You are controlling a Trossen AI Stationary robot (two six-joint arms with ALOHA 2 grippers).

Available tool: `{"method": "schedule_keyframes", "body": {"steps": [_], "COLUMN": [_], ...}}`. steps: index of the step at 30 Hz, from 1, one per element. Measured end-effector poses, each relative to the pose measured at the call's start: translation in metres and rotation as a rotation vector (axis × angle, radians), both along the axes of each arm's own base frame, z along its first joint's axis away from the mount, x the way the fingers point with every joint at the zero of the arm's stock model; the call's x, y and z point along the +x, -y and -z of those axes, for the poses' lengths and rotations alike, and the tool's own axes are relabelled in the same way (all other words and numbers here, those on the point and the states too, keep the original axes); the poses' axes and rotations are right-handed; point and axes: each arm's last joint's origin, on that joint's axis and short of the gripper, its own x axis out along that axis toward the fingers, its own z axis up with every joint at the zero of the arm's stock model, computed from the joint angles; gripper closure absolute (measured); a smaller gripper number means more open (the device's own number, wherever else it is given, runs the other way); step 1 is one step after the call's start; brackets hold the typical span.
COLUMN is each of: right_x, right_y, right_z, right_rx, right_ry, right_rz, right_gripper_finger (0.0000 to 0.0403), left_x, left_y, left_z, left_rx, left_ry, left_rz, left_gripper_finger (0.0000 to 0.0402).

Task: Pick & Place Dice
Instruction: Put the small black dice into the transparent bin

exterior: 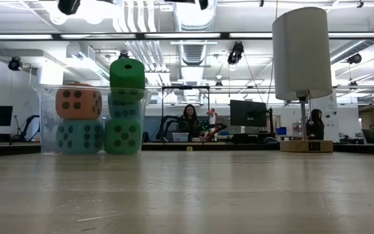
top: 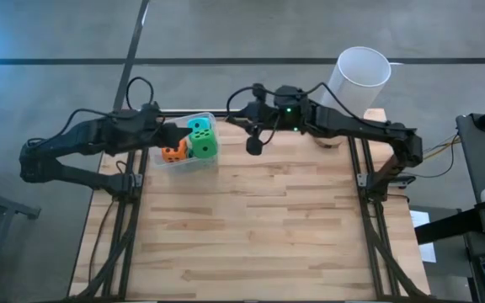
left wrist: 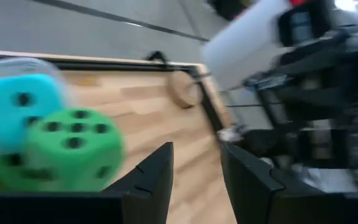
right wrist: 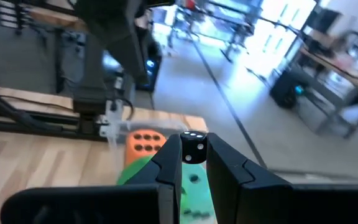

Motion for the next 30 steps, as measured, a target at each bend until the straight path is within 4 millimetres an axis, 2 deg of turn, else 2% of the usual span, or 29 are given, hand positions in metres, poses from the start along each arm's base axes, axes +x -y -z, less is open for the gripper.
{"method": "schedule_keyframes", "body": {"steps": [5,11,20,30], "right_x": [0.019,0.031,0.043,0.048], "right_y": [-0.001,-0.003,-0.016,-0.021], "right_z": [0.011,0.014,0.018,0.02], "right_rx": [-0.017,-0.038,-0.106,-0.133], "right_ry": [0.045,0.124,0.172,0.197], "right_rz": [-0.111,-0.198,-0.245,-0.262], "right_gripper_finger": [0.036,0.036,0.036,0.036], "left_x": [0.006,0.009,0.016,0.034], "left_y": [0.002,0.002,0.004,0.003], "left_z": [-0.01,-0.012,-0.015,-0.01], "left_rx": [-0.016,-0.03,-0.053,-0.084], "left_ry": [0.115,0.146,0.195,0.195], "left_rz": [0.084,0.117,0.183,0.21], "left_gripper_finger": [0.027,0.0273,0.0277,0.0277]}}
